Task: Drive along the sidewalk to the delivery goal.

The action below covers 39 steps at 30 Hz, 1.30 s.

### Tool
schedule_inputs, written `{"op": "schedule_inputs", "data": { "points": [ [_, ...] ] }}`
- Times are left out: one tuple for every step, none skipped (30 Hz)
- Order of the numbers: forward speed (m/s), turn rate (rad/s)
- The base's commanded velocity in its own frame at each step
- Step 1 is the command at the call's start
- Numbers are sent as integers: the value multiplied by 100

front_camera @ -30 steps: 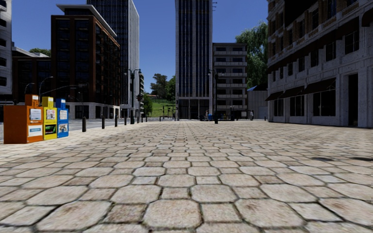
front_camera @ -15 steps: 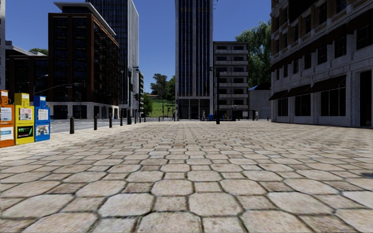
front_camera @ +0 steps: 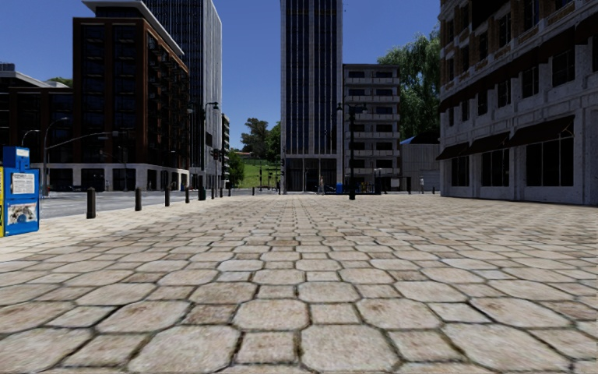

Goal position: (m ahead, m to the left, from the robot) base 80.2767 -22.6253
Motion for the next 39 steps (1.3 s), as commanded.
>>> {"op": "schedule_inputs", "data": {
  "points": [
    [200,0],
    [200,0],
    [200,0],
    [200,0],
    [200,0],
    [200,0],
    [200,0],
    [200,0],
    [200,0],
    [200,0],
    [200,0],
    [200,0],
    [200,0],
    [200,0],
    [200,0],
    [200,0],
    [200,0],
    [200,0],
    [200,0],
    [200,0],
    [200,0],
    [200,0],
    [200,0],
    [200,0],
    [200,0],
    [200,0],
    [200,0],
    [200,0],
    [200,0],
    [200,0],
    [200,0],
    [200,0],
    [200,0],
    [200,0],
    [200,0],
    [200,0],
    [200,0],
    [200,0],
    [200,0]
  ]
}}
